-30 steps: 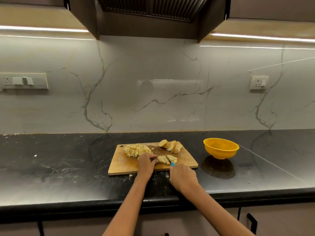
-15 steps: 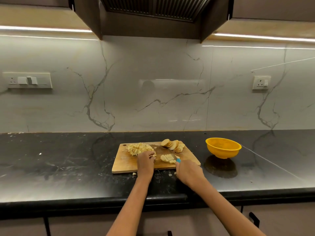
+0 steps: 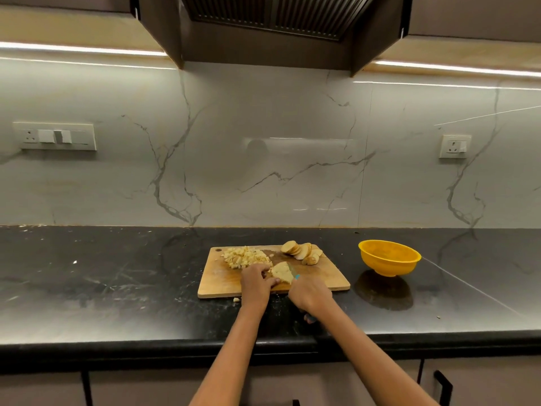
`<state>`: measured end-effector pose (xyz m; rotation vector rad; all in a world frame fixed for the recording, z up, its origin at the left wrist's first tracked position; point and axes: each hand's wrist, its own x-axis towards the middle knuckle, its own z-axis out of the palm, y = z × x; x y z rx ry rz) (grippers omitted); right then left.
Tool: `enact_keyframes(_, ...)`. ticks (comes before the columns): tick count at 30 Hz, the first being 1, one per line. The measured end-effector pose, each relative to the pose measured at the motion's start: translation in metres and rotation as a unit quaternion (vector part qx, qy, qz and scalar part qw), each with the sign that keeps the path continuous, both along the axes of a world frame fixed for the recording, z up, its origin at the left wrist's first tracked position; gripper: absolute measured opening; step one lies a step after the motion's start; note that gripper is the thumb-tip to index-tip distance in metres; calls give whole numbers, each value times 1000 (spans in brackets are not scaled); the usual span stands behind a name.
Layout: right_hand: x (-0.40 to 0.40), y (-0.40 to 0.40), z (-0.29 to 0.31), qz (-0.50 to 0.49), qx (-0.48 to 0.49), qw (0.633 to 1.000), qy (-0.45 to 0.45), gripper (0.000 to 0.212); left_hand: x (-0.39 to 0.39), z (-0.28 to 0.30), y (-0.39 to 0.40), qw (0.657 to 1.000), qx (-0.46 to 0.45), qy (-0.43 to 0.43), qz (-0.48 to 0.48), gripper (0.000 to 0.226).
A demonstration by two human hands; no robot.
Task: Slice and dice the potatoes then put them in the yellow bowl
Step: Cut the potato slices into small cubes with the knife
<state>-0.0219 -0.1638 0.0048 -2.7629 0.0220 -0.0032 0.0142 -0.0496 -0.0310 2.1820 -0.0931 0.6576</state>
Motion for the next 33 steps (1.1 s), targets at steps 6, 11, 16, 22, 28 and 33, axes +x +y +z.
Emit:
enact_keyframes(6,-9,-4,-4,-45,10,999,-22,23,3,-3,-1,999,-4,25,-27,36)
enact_keyframes(11,1,10,-2,10,6,1000,11,27,7,-3,-2,999,29,23,-21,59)
enact_keyframes(16,10,-1,1,9,57,998,-23,36,8,-5,-3,999,43,20,4,58)
enact_keyframes(22,20,-11,1,-6,23,999,-24,29,21,-4,11,995,88,2,41,55)
enact_keyframes(28,36,15,3,43,-9,998,-33,27,36,5,27,991,111,-7,69,48)
enact_keyframes(33,43,7,-1,64,-14,994,-87,31,38,4,29,993,98,-30,61,47)
